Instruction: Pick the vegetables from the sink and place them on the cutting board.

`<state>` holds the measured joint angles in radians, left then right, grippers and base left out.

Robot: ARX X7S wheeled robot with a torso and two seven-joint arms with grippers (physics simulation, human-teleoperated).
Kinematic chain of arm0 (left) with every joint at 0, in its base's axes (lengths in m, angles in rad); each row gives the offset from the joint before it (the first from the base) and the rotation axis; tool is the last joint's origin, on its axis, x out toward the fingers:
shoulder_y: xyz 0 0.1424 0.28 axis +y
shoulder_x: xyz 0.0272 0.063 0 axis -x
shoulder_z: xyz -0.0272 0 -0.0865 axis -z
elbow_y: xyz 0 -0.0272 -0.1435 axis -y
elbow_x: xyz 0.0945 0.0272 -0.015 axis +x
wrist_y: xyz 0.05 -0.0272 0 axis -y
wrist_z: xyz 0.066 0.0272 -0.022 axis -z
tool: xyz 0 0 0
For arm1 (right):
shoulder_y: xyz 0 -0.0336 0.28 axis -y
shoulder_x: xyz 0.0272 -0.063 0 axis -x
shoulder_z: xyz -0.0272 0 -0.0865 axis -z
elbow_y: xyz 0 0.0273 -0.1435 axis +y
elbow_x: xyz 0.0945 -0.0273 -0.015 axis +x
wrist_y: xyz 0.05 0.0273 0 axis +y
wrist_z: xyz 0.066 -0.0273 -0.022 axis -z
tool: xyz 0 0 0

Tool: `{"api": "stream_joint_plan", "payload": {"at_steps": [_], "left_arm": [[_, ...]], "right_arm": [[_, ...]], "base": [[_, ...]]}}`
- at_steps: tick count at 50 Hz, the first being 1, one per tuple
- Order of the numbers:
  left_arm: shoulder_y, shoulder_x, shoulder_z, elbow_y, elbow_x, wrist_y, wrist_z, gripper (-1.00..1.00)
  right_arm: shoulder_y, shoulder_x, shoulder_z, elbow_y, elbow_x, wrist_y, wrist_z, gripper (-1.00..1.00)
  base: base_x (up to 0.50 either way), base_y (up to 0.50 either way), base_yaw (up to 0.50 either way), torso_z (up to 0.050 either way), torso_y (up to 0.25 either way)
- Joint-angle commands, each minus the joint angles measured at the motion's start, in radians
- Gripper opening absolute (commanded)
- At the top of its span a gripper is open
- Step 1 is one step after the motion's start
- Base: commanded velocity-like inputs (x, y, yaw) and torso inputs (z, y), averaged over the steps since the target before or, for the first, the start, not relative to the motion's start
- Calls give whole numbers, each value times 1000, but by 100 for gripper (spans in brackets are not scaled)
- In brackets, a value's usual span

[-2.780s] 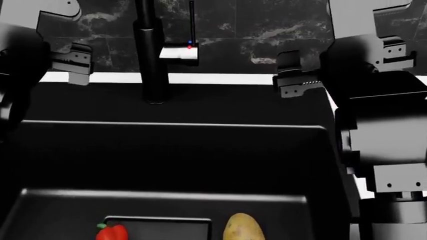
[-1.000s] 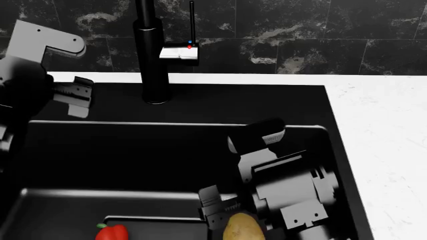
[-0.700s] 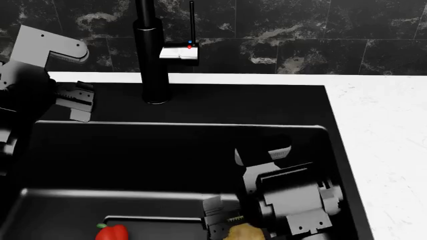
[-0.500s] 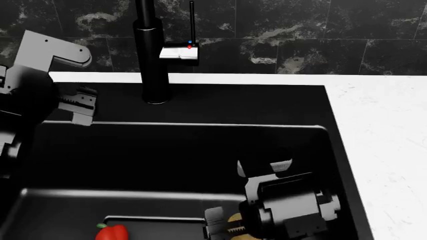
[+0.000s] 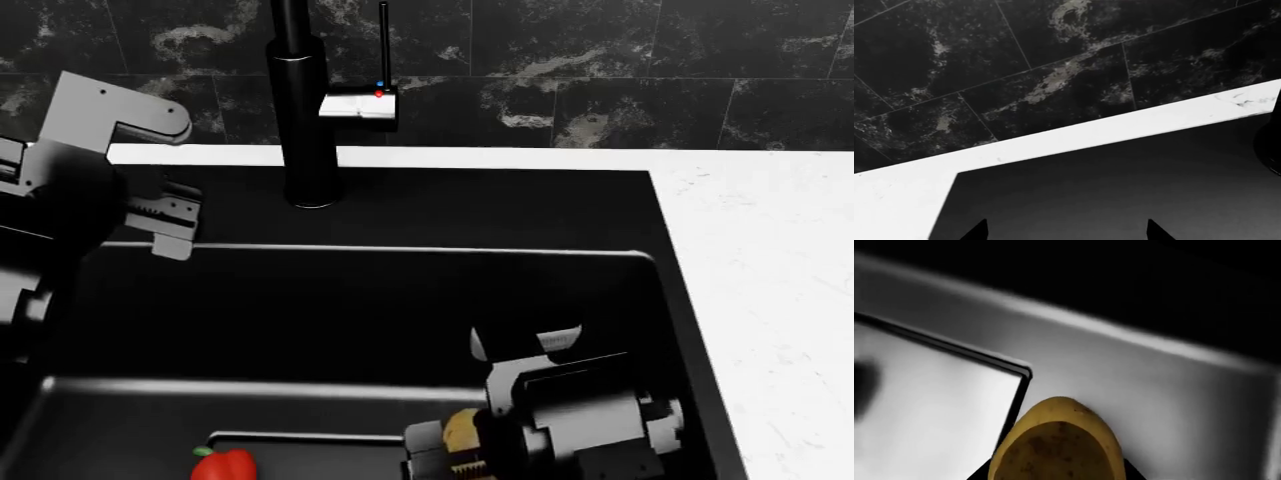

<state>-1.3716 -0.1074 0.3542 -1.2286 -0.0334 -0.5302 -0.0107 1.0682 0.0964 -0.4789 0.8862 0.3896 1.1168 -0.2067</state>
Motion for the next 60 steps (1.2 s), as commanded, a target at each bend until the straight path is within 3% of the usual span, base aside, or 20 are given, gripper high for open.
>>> {"api": "stream_joint_plan", "payload": {"at_steps": [1,11,20,28,32,42,54,58,60], "left_arm": [[26,13,-25,43,-7,-3,33,100],[35,10,-23,73,-15,-21,35,100],[36,-11,-22,109,-22,-47,38,100],[56,-44,-33,250,-37,-136,45,100],[141,-75,-27,444,-47,-242,61,100],[292,-126,-13,892,-94,-506,97,100],[364,-96,-81,982,-149,-616,78,100],[409,-114,-23,1039,-137,-593,90,100],[418,-107,-47,1056,-153,-632,87,100]], "right_arm": [[-46,39,77,-391,50,245,69,-100],[16,71,126,-623,131,447,115,-100],[167,236,93,-687,885,451,675,-100],[240,340,122,-729,1208,441,955,-100],[288,388,160,-759,1282,414,1041,-100],[372,461,193,-770,1312,371,1068,-100],[399,503,190,-782,1340,355,1091,-100],[387,506,178,-780,1372,360,1097,-100],[378,508,176,-790,1379,353,1104,-100]], "base": [[0,0,0,0,0],[0,0,0,0,0],[0,0,0,0,0],[0,0,0,0,0],[0,0,0,0,0],[0,0,0,0,0],[0,0,0,0,0],[0,0,0,0,0],[0,0,0,0,0]]}}
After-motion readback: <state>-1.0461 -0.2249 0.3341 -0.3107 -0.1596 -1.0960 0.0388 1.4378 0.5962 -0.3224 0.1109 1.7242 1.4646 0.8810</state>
